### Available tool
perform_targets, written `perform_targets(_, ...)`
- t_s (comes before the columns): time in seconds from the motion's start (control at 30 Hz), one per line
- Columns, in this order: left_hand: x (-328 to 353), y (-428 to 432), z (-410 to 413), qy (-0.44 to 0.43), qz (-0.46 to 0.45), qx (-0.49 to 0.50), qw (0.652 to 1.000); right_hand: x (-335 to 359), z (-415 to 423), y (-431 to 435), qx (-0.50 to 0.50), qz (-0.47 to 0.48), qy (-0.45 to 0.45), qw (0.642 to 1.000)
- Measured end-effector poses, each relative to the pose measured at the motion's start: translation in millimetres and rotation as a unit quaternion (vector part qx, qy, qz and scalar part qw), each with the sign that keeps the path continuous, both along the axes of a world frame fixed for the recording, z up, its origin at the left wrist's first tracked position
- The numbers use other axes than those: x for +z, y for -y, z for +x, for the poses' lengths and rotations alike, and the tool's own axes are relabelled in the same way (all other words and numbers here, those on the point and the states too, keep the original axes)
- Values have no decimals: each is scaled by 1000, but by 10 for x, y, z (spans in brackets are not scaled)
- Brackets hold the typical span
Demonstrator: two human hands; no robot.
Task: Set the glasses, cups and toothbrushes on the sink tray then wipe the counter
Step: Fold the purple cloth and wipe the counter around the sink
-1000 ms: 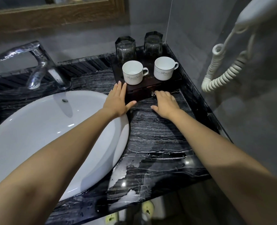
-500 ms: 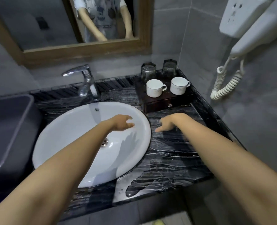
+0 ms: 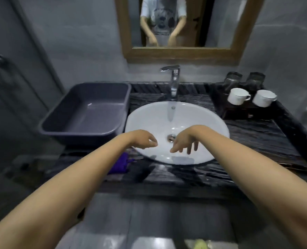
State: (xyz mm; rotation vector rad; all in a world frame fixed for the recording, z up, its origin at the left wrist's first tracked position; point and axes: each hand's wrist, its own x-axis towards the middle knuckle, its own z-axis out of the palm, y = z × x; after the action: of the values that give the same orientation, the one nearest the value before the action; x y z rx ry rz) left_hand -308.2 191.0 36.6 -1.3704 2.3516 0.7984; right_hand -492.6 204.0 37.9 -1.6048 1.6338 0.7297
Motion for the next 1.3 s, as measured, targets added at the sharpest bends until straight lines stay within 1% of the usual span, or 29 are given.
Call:
perform_targets(0.1, -41, -168, 670, 35, 7, -1, 999, -1, 628, -45, 47, -1, 14, 999)
perform_targets(0.27, -191, -338, 1652, 52, 10, 104, 993, -22, 1479, -21, 112, -6, 69, 991)
perform_targets(0.4, -378, -446, 2122, 53, 0, 174, 983, -129, 1980, 36, 196, -65, 74, 976)
perform_targets(0.47, -507, -466, 2248, 42, -21, 215, 976, -236, 2138, 79, 231, -101, 65, 965)
perform_targets(0.53, -659, -461, 2291, 17, -55, 254, 966, -380, 2221, 98, 245, -136, 54, 958)
perform_targets(0.6, -806, -443, 2261, -10, -91, 280, 956, -561, 2224, 95, 240, -168, 48, 955)
perform_targets(0.67, -944, -434, 2179, -32, -123, 281, 951, -767, 2179, 50, 222, -209, 58, 951)
perform_targets(0.8, -1165, -448, 2012, -56, -171, 256, 950, -1046, 2067, -98, 179, -305, 106, 929)
perform_targets(0.9, -1183, -422, 1972, -65, -202, 289, 933, -1120, 2012, -142, 146, -339, 144, 918)
perform_targets(0.97, -1164, -382, 1976, -66, -202, 304, 929, -1144, 1990, -150, 131, -346, 166, 914)
perform_targets(1.03, -1159, -346, 1963, -46, -172, 292, 940, -1140, 1967, -132, 111, -355, 179, 911)
perform_targets(1.07, -1163, -326, 1953, -28, -158, 281, 946, -1129, 1952, -111, 100, -367, 174, 908)
perform_targets(1.13, -1169, -272, 1927, 4, -147, 260, 954, -1128, 1914, -54, 97, -394, 135, 904)
perform_targets(1.23, -1164, -200, 1884, 4, -124, 241, 963, -1165, 1896, -25, 103, -393, 87, 910)
perform_targets(1.3, -1154, -178, 1854, 15, -135, 235, 962, -1203, 1923, -46, 117, -401, 67, 906)
